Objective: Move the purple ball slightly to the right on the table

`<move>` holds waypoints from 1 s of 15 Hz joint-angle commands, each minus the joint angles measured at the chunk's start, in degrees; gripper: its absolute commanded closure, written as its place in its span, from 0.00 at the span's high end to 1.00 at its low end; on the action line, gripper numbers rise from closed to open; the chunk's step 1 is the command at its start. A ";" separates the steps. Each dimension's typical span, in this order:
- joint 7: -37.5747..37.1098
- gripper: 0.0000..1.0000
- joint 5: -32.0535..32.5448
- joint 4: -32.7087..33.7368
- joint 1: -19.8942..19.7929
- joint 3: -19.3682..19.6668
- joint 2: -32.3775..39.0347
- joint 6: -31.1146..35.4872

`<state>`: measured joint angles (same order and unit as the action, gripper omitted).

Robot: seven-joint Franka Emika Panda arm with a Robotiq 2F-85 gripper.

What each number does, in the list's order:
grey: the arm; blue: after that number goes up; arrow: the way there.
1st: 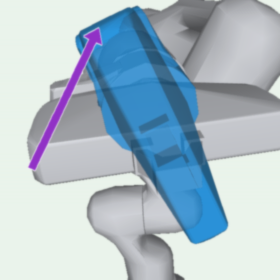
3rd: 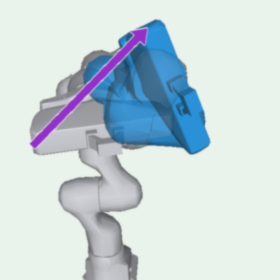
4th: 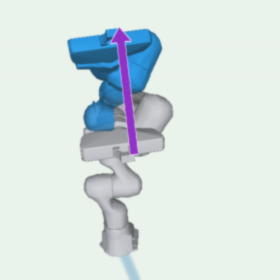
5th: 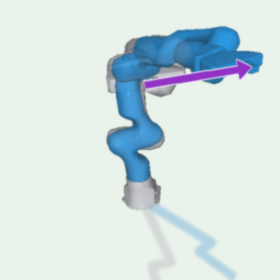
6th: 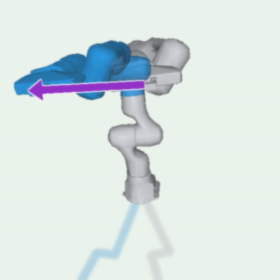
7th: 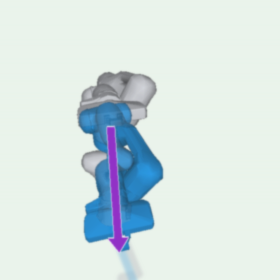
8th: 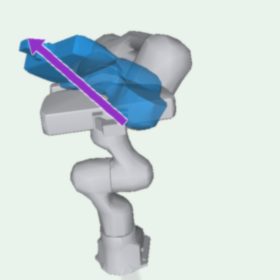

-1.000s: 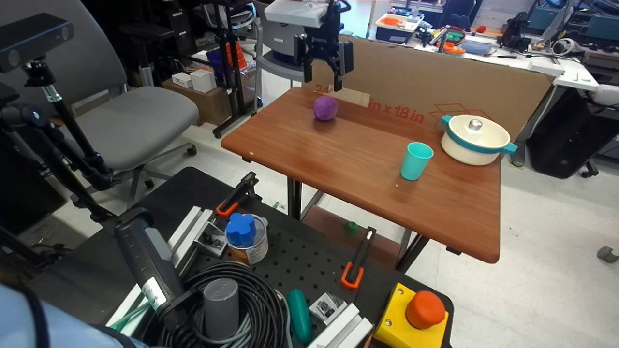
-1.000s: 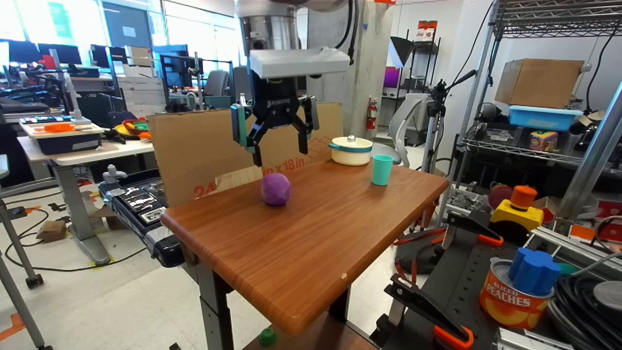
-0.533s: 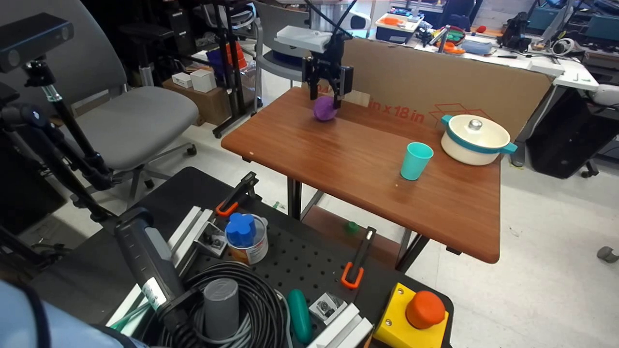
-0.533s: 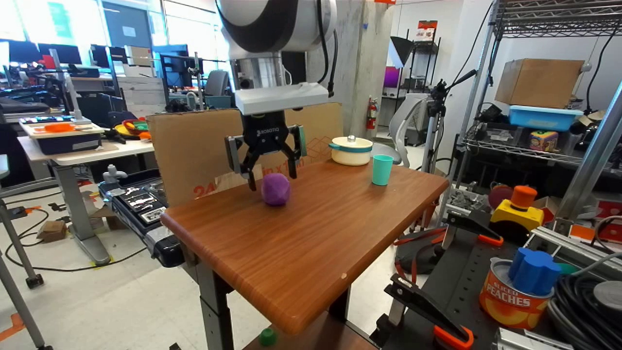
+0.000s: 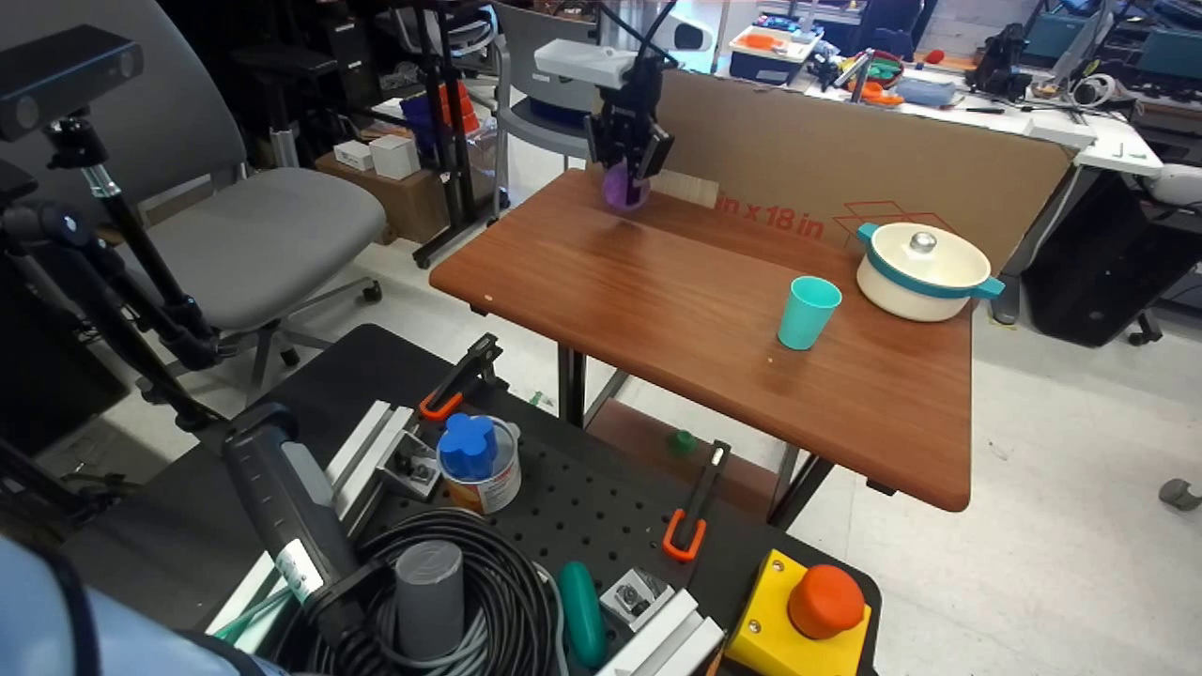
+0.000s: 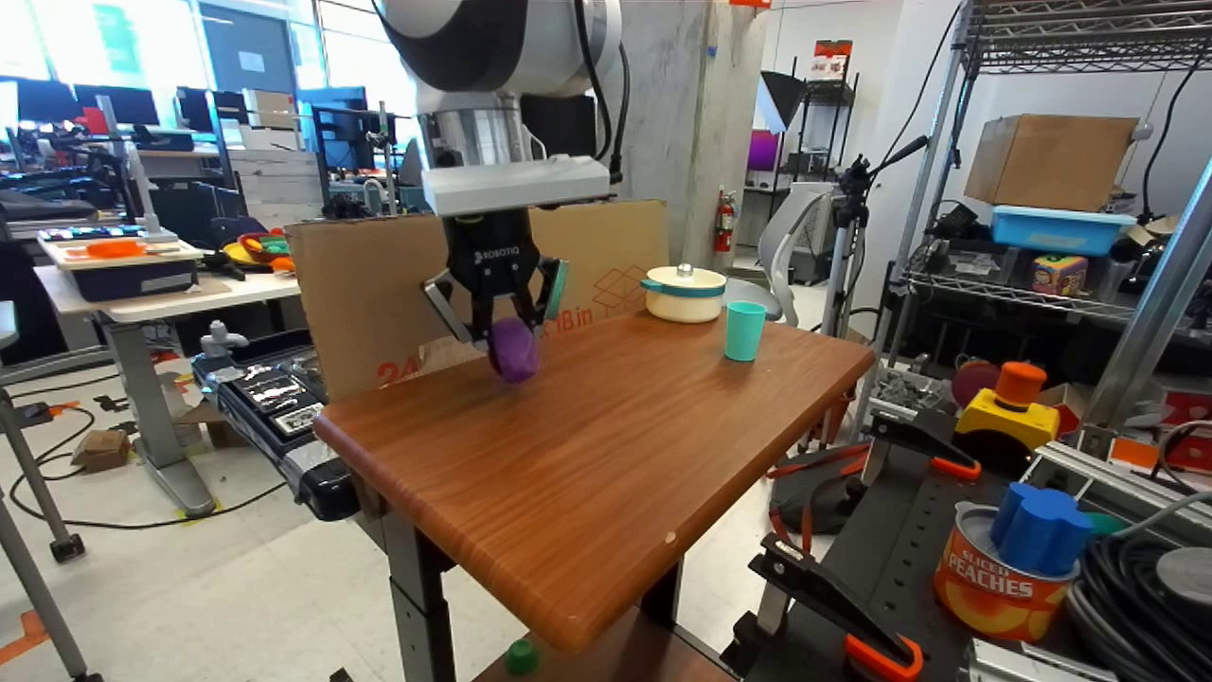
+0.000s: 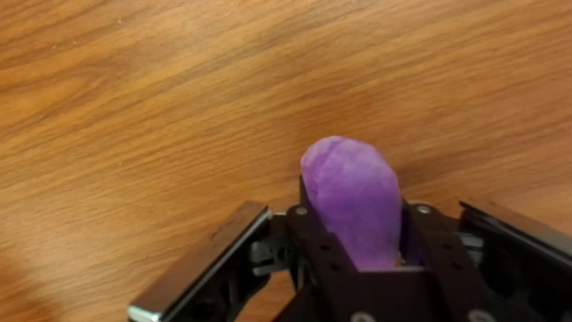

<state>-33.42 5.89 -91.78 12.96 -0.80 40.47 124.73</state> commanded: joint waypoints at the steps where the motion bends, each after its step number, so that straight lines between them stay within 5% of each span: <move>1: 0.66 0.04 -1.45 -6.91 0.38 0.65 -8.95 -2.09; 6: 0.14 0.06 -2.33 -19.32 -0.48 0.57 -17.72 -7.64; 15: -3.96 0.06 4.77 -32.96 -3.20 4.89 -20.58 8.07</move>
<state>-35.63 8.70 -120.99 10.52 2.94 20.90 127.49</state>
